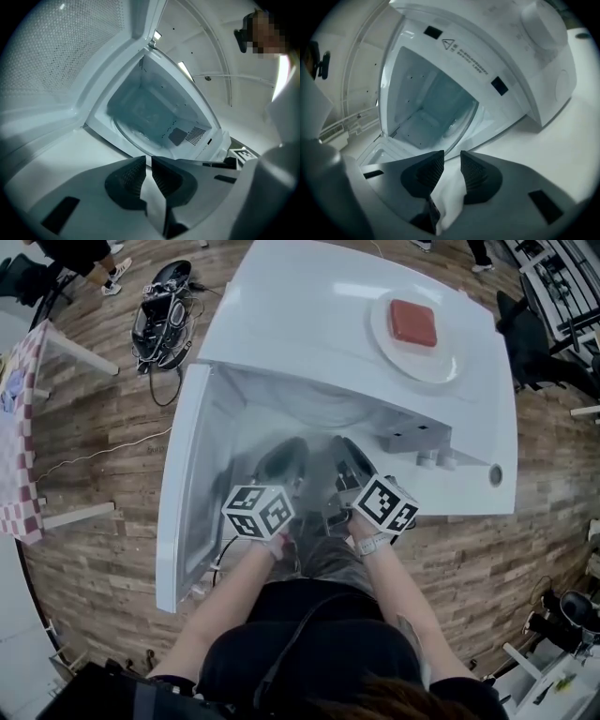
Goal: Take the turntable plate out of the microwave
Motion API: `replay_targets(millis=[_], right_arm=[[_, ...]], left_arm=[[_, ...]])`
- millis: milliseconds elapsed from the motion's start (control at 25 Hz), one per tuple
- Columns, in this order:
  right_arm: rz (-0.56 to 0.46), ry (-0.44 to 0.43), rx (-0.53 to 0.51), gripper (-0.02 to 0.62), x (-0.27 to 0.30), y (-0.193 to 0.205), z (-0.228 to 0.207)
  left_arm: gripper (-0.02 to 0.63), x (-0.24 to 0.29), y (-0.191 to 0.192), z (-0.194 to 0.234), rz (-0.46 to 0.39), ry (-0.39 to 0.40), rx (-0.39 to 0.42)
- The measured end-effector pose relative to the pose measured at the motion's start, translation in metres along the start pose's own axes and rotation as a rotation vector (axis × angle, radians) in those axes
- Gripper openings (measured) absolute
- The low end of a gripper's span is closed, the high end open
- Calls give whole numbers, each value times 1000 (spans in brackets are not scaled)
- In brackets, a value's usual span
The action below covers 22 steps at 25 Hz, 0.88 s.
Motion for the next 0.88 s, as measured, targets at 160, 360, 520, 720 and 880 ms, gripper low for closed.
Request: replay_targets(millis=[160,360,520,720,880], right_arm=[[-39,-33,207,109,10,-9,-10],[-73,-83,345,109,21,-18,-12],[-74,-78,422,109,29,-20,-15],[-76,-66,452,87,27,-19,-20],[-92,-86,460,58,28,-20,-19]], left_arm=[[38,5,1,5,12,-10,-32],[88,12,2,9,31,-16,-70],[107,16,0,12,25,-21,-137],[114,23,-2,11,17,-5,-198],[118,25,-4,12,7,7,-268]])
Point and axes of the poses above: the fingertips, and each gripper's own axes: x forward along the fingers, z to its left, y out of its underside, the point moved 4 cm from there along -x, backward along the fingers, and after that the axes turned 2 degrees about -x, right-handed, at the moved point
